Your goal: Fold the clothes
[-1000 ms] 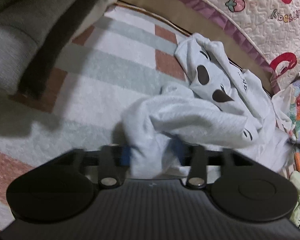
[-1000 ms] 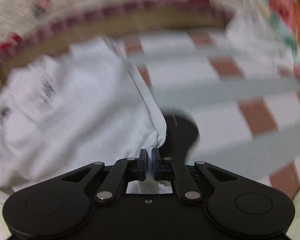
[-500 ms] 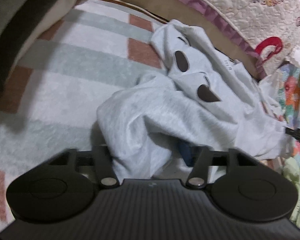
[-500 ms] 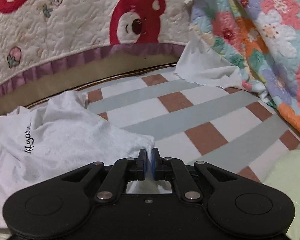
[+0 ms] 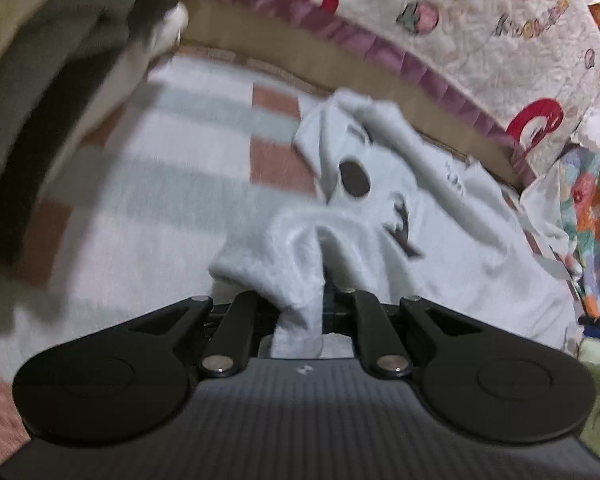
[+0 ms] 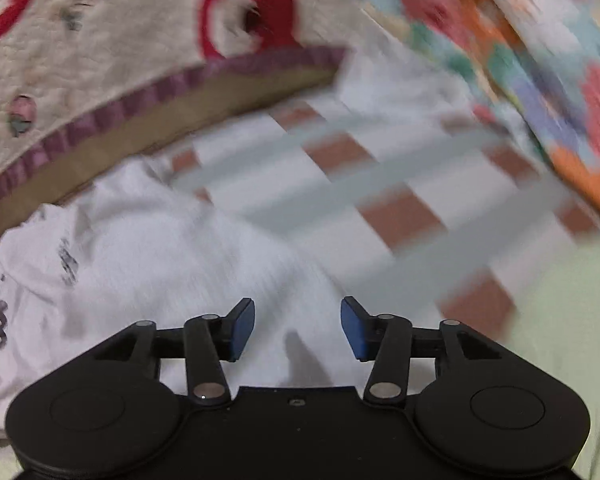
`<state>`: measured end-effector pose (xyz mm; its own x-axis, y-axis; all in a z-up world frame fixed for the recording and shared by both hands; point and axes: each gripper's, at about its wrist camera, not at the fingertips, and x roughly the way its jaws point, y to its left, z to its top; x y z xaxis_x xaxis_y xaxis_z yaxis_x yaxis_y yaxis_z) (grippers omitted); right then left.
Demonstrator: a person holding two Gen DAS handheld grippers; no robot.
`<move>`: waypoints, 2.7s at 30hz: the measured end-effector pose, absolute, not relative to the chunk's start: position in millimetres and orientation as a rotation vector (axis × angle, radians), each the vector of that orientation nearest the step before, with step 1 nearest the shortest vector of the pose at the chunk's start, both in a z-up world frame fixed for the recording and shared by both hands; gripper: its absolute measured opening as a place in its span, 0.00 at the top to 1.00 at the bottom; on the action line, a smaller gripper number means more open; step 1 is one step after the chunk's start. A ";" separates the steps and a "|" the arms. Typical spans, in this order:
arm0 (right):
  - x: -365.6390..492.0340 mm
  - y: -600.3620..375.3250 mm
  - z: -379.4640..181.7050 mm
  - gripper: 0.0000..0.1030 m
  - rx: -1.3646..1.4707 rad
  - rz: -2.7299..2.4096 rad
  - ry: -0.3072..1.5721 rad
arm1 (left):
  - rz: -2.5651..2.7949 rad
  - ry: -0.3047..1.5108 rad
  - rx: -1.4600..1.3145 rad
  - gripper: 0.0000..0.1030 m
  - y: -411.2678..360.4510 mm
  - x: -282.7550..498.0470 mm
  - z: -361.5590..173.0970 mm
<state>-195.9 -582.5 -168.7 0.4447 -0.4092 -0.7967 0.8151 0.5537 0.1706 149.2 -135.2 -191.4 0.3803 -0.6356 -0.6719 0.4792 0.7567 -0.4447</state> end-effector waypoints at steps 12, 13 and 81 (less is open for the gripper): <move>-218.4 -589.4 -228.4 0.44 0.940 -0.835 0.606 | -0.740 1.038 -0.114 0.93 -144.8 146.8 -204.0; -209.7 -592.9 -229.2 0.84 0.903 -0.796 0.603 | -0.741 1.025 -0.045 0.93 -149.9 142.3 -200.4; -116.2 -628.2 21.8 0.97 0.416 -0.443 0.162 | -0.601 0.344 -0.106 0.97 -158.9 188.8 147.2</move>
